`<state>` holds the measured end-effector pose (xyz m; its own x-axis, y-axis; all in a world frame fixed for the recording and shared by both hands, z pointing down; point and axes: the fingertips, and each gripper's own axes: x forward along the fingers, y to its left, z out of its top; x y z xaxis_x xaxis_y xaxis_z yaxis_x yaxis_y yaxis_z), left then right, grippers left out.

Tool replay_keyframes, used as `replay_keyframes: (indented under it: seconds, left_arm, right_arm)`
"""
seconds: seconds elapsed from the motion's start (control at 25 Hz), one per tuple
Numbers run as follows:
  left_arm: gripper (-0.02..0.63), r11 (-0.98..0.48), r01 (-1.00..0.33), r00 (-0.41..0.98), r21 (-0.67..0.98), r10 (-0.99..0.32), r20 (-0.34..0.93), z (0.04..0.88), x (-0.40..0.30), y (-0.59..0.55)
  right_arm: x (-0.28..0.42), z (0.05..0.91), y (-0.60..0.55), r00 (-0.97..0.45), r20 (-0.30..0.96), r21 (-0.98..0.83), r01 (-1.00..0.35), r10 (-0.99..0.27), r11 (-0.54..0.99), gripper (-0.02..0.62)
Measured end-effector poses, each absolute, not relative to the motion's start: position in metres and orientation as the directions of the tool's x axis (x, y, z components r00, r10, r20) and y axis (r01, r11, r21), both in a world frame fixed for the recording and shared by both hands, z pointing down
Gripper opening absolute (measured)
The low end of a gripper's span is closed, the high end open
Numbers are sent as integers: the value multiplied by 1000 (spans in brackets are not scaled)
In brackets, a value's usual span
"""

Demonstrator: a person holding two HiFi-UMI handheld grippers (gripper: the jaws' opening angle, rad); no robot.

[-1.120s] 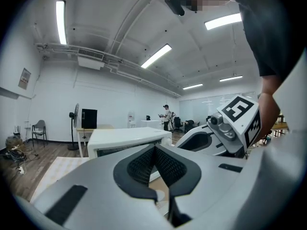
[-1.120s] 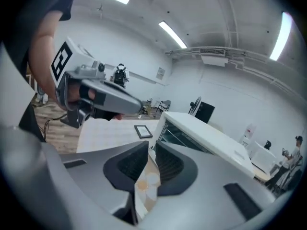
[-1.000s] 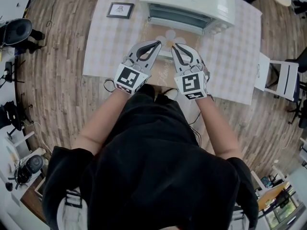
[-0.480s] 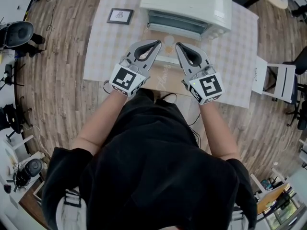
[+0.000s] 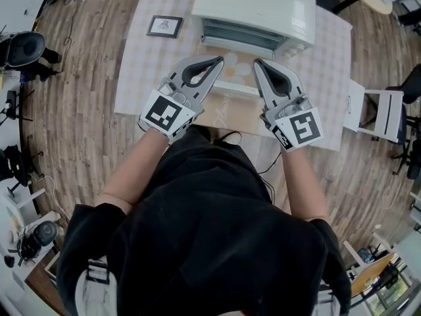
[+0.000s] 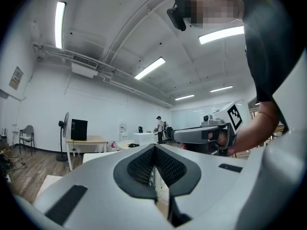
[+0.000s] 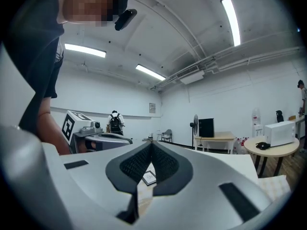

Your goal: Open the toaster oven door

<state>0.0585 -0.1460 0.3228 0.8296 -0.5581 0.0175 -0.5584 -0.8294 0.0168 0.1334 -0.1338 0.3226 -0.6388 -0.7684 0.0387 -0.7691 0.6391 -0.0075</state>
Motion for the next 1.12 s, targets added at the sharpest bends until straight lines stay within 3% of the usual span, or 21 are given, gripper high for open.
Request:
replay_keyframes:
  seconds: [1.12]
  left_arm:
    - [14, -808, -589, 808, -10, -589, 2, 309, 39, -158]
  right_arm:
    - [174, 322, -129, -526, 43, 49, -848, -849, 528, 17]
